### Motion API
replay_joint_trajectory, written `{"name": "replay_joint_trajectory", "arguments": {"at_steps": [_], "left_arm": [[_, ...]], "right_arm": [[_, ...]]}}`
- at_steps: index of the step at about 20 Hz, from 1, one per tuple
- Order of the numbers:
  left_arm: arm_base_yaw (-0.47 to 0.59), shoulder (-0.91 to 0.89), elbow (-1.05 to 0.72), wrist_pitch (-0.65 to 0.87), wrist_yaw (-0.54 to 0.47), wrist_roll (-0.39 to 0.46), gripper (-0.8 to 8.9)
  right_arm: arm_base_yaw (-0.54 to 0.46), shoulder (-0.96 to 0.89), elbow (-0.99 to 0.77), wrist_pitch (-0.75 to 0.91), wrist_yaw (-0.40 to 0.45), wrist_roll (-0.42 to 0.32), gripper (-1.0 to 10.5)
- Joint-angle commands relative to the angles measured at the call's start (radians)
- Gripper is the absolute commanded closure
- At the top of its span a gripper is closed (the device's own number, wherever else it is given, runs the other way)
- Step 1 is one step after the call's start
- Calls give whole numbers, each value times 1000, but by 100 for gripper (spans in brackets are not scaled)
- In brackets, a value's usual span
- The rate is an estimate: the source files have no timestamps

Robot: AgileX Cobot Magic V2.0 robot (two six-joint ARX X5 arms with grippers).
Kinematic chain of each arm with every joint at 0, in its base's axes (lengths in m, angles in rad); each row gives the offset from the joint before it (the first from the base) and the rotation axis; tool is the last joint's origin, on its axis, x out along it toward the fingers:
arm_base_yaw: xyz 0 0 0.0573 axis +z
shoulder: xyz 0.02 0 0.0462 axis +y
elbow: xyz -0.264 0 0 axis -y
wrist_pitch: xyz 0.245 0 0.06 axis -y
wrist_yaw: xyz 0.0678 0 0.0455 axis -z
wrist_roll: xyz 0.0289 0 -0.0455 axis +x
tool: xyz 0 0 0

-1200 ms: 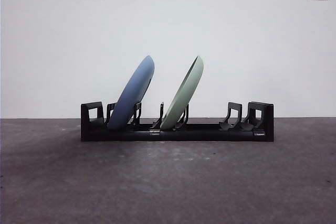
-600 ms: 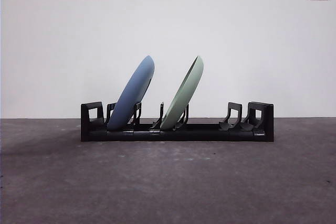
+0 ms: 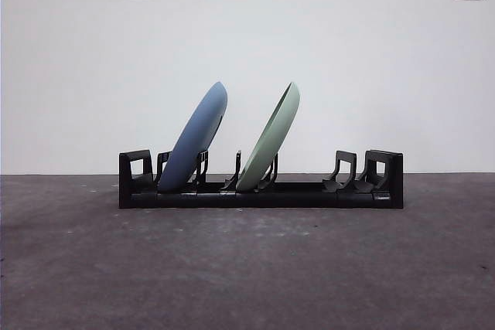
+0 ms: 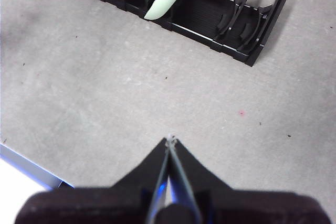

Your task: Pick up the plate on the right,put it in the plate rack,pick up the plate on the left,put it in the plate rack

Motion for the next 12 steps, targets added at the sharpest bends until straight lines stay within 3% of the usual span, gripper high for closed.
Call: {"name": "replay_joint_trajectory", "arguments": {"at_steps": [1, 6, 10, 12], "left_arm": [[4, -58, -84, 21, -43, -64, 817], [4, -145, -185, 14, -143, -114, 817], [4, -173, -247, -1, -142, -175, 817], [4, -173, -255, -79, -139, -217, 817]], "right_arm": [[1, 2, -2, 5, 1, 3, 944], [1, 2, -2, 5, 1, 3, 944], [1, 2, -2, 5, 1, 3, 944], [1, 2, -2, 5, 1, 3, 944]]}}
